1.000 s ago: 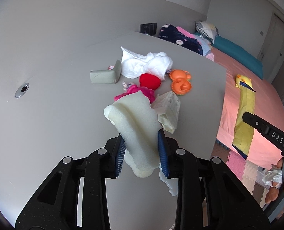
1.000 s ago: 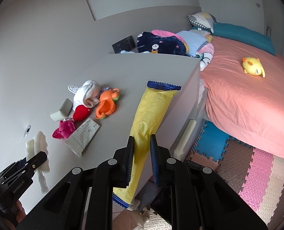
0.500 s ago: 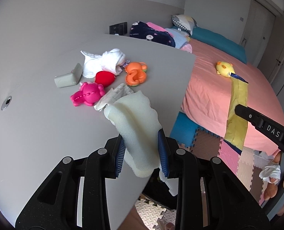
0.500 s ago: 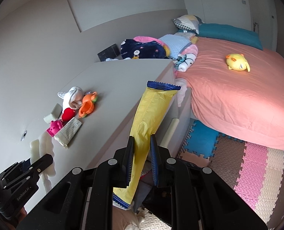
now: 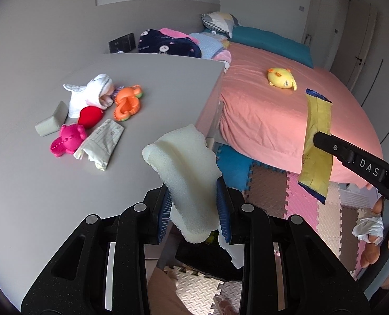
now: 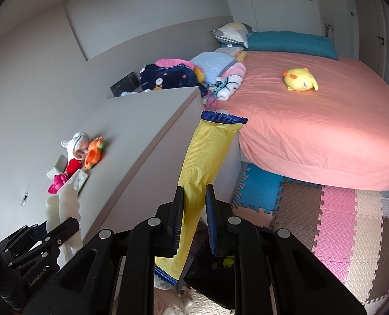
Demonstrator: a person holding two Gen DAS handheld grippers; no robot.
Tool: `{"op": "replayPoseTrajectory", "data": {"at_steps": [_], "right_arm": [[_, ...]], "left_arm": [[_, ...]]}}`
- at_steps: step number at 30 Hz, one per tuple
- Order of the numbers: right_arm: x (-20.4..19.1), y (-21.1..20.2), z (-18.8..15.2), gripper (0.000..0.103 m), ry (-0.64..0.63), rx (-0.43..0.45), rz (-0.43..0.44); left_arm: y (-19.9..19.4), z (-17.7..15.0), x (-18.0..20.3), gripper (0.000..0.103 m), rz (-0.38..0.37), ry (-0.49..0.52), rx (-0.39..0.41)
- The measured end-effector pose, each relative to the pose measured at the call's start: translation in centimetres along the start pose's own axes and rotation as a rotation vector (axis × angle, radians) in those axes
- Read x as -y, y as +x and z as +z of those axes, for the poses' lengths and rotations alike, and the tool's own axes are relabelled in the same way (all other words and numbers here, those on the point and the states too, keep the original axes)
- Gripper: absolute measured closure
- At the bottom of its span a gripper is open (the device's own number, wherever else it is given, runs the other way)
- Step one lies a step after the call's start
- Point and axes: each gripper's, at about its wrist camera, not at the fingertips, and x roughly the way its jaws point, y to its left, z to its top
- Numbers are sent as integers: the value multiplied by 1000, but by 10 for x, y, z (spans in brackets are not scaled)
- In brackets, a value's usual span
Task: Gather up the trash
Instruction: 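Carry the foam block and yellow packet over the black bin and release both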
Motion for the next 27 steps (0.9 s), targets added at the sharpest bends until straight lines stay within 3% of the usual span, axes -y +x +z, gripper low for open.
{"op": "replayPoseTrajectory", "data": {"at_steps": [17,27], "right_arm": [[49,-20,-13,85,77,15,-92],[50,-6,-13,85,77,-13,-95]], "left_arm": [[20,-5,58,72,-106,135,-57],[32,-8,58,72,-112,153,-89]]}}
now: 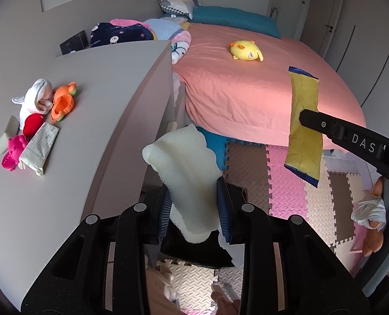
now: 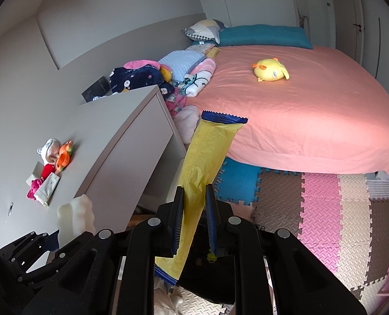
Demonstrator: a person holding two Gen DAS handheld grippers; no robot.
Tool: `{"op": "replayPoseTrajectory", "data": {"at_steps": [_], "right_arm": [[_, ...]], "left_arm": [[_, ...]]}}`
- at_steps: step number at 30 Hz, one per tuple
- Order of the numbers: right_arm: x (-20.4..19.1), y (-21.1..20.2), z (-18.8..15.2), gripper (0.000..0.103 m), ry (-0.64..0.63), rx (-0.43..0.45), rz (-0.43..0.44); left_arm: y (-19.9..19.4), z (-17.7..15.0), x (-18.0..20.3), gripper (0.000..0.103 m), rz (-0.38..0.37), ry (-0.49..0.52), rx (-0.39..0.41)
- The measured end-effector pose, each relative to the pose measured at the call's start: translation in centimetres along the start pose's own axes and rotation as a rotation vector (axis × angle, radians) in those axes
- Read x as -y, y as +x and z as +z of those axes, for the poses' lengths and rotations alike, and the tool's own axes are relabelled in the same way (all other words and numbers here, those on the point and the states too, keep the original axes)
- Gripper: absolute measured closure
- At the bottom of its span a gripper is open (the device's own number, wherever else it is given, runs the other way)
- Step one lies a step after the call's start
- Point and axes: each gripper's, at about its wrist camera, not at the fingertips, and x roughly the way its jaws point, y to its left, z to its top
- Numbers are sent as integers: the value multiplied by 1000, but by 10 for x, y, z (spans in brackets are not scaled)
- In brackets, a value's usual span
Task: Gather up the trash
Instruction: 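Carry the foam block and yellow packet over the black bin and release both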
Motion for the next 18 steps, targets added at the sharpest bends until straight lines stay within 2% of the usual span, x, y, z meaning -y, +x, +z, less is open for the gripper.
{"op": "replayPoseTrajectory", "data": {"at_steps": [6,7,8,9,10,11,12,14,18], "right_arm": [[-5,11,1,85,-11,-23,2],[-5,13,1,85,-12,-28,2],[-6,15,2,85,-14,-35,4],[-6,17,3,81,-12,-42,9],[-5,18,4,76,-2,-42,17],[-4,18,4,64,4,-42,12],[-4,18,5,54,2,-36,-2],[-5,17,7,46,-11,-23,-25],[-8,15,11,38,-15,-9,-34]], "left_arm": [[10,0,-5,71,6,-6,-27],[13,0,-5,68,8,-6,-38],[15,1,-6,61,7,-4,-48],[17,1,-6,56,8,-5,-55],[18,1,-7,45,17,-8,-56],[18,2,-7,36,30,-7,-55],[18,2,-7,32,42,-2,-55],[16,3,-7,16,63,17,-45],[12,3,-8,12,101,42,-19]]}}
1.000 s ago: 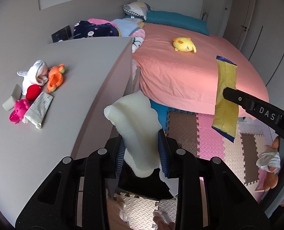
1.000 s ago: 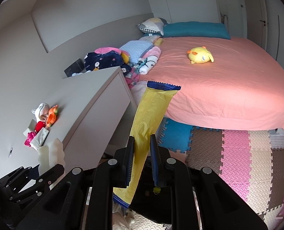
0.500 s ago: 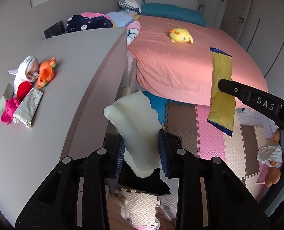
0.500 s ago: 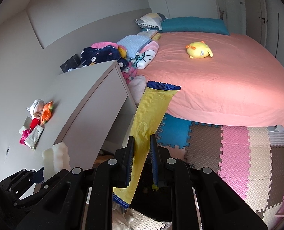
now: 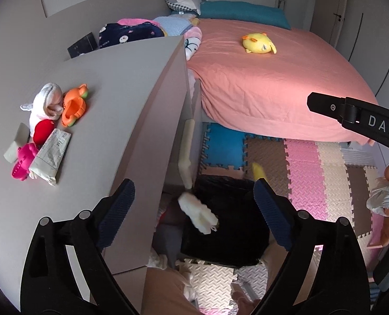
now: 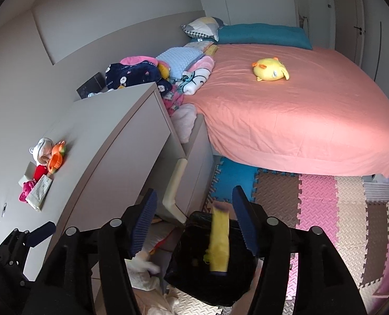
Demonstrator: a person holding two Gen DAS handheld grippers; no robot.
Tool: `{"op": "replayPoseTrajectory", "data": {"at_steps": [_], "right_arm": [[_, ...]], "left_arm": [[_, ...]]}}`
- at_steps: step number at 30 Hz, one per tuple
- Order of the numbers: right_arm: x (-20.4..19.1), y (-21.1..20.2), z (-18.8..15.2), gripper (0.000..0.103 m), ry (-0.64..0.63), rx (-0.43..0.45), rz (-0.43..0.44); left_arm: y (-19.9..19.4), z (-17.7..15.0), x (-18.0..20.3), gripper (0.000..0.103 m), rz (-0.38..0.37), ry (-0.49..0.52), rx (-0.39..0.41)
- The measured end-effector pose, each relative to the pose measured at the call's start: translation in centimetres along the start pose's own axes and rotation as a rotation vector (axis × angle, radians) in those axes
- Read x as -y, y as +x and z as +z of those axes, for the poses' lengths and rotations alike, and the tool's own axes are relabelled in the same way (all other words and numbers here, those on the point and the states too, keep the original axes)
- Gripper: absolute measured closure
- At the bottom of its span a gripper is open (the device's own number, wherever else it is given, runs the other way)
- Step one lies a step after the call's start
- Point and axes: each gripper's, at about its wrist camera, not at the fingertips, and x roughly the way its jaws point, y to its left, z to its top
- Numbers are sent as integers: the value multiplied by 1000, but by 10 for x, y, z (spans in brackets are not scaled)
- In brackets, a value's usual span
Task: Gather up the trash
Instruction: 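Carry the foam block and yellow packet over the black bin and release both, then bring both open grippers back up to the desk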
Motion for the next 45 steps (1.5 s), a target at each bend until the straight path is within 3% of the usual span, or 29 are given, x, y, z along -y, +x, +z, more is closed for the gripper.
{"op": "replayPoseTrajectory", "data": {"at_steps": [4,23,45], "right_arm": [[-1,0,0,36,-1,4,-5],[-9,3,-4,36,-8,-9,13],[-79,28,4,36,-96,-48,109]], "left_arm": [[0,-1,-5,7,17,-10,0],[-2,-8,-21,7,13,-67,-3],[-22,-12,-88,7,103,-156,16]]}}
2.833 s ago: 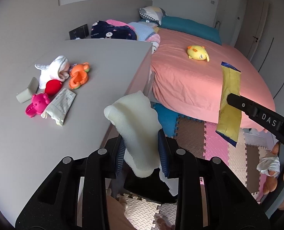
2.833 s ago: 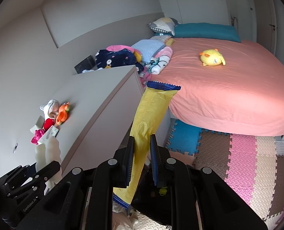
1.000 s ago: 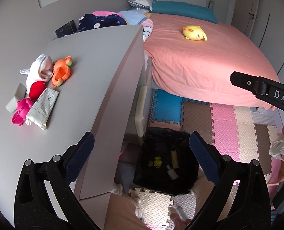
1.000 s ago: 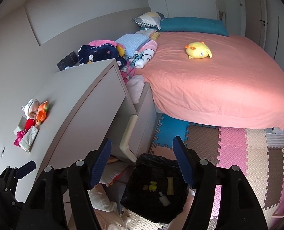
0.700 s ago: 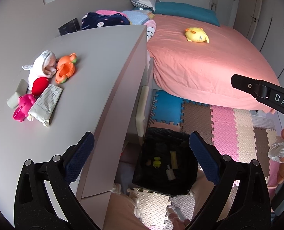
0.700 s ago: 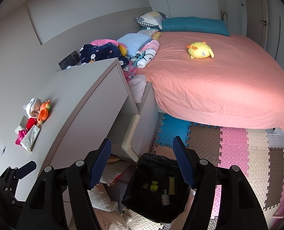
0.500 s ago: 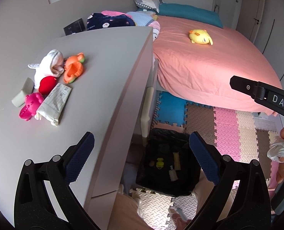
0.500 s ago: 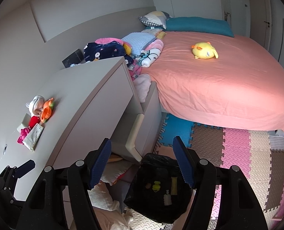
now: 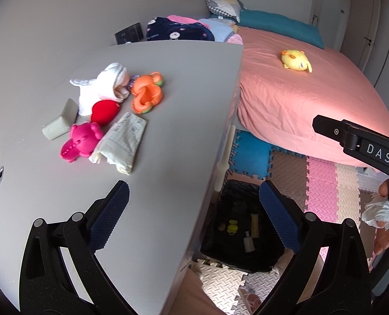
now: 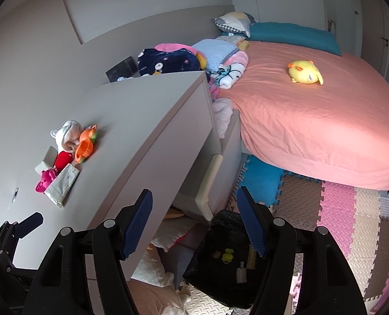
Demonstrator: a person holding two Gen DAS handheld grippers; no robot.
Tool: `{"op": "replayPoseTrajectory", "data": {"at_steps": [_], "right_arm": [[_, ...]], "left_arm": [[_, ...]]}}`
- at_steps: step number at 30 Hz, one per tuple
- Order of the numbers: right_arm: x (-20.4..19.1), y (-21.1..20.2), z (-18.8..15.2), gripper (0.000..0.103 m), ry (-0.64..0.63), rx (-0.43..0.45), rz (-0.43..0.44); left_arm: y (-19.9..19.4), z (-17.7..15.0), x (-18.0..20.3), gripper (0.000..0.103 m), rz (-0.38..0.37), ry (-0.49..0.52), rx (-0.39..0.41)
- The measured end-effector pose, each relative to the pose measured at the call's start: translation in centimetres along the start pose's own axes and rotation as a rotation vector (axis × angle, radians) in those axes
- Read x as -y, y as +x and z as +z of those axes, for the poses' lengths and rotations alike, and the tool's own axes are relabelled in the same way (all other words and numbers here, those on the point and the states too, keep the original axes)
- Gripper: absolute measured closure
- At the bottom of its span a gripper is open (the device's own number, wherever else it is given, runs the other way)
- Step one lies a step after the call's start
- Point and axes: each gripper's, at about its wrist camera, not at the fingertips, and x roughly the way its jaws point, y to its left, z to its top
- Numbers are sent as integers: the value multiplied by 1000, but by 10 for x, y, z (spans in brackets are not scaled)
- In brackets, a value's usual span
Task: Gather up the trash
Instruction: 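Bring both open grippers back up to the desk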
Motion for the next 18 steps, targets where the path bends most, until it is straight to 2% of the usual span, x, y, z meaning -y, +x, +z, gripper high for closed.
{"op": "replayPoseTrajectory", "data": {"at_steps": [18], "right_arm": [[-59,26,19,36,-78,-30,54]], "left_arm": [[-1,10,-61,7,48,-98,6]]}}
